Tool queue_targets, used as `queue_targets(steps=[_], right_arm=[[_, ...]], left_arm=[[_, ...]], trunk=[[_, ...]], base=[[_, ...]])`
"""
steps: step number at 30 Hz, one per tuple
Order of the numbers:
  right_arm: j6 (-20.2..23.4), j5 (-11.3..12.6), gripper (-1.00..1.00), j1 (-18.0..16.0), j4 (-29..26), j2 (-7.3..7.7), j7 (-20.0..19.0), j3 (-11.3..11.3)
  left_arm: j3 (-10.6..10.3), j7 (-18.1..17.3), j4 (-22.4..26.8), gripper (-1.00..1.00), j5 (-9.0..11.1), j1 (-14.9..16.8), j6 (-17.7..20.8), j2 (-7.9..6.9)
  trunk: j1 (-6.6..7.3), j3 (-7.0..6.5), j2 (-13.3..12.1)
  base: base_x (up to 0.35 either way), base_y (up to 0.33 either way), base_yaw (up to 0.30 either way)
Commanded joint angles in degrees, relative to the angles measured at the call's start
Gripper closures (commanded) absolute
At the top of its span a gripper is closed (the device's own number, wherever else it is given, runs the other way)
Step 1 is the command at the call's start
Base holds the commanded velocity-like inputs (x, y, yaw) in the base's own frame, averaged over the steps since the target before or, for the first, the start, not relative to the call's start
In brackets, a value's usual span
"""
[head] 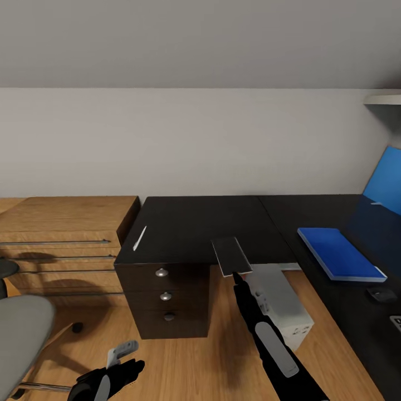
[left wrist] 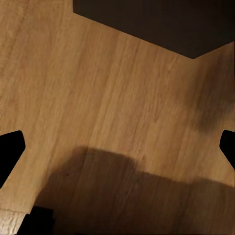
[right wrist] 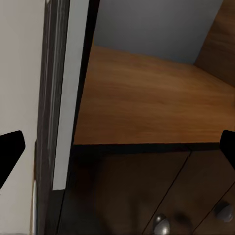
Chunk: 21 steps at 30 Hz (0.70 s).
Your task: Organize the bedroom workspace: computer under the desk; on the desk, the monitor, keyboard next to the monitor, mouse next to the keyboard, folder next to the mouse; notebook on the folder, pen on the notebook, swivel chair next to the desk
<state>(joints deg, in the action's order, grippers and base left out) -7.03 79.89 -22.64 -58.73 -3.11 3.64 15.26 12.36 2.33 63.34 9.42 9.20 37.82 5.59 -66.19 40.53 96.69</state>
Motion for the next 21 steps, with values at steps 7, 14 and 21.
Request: queue_targets(steps=[7,14,21], right_arm=[[-0.44,0.53,-1.0,-0.03,-0.03,0.04,0.23,0.36],[-0.44,0.53,-1.0,-0.04,0.01,0.04,0.23,0.38],[-0.44,0.56,-1.0,-0.04,0.02,0.04,0.23,0.38]], left_arm=[[0.12,0.26,-0.03,-1.0,0.52,0.03,-0.54,0.06],[0.12,0.24,-0.05,-1.0,0.51,0.03,-0.63,0.04],[0.12,0.18,-0.06,-1.0,0.51,0.03,-0.64,0.04]], trunk=[[0.87,-0.66,-1.58],[1.09,-0.84,-1.98],[1.09,-0.84,-1.98]], base=[[0.032,0.021,0.0],[0.002,0.002,0.0],[0.007,0.0,0.0]])
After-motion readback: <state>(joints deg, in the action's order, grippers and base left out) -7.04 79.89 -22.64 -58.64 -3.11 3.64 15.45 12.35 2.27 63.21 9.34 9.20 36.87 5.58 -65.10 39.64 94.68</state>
